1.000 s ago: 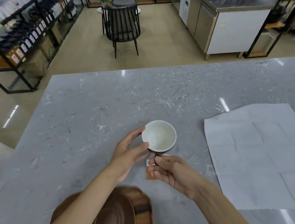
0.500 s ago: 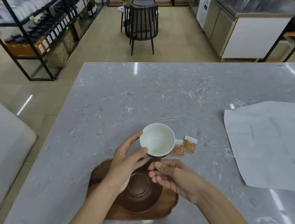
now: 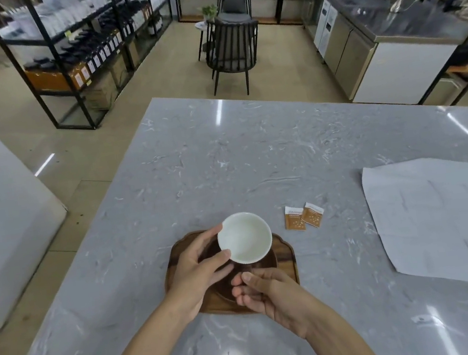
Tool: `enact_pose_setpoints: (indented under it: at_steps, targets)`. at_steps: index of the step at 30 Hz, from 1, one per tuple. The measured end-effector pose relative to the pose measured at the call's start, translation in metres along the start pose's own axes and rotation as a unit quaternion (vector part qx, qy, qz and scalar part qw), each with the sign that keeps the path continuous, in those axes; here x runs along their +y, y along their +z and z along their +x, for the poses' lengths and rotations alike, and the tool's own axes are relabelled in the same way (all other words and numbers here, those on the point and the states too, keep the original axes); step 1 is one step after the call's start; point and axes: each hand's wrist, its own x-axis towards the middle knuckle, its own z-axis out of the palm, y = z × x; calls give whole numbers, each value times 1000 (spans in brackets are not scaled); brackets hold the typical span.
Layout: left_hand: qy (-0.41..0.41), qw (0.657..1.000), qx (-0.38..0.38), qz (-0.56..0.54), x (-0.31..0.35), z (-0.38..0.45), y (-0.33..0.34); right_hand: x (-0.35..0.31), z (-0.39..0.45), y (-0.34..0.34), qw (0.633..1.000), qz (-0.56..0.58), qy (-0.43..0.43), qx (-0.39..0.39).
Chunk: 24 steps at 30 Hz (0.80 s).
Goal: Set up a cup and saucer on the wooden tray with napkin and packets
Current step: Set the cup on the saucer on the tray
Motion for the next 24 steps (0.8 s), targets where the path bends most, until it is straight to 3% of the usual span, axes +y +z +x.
enact_pose_setpoints:
  at_steps: [9, 18, 22, 24]
  targets:
    - [-1, 999, 18, 37, -12, -23, -9, 25, -5, 5, 1000, -5, 9, 9]
    - [27, 988, 20, 147, -16, -25, -14, 33, -5, 1, 1000, -16, 5, 15]
    - [31, 985, 8, 168, -16, -22, -17, 37, -7, 0, 999, -44, 0, 25]
    - [53, 980, 1, 194, -14, -19, -20, 37, -9, -2, 992, -112, -14, 49]
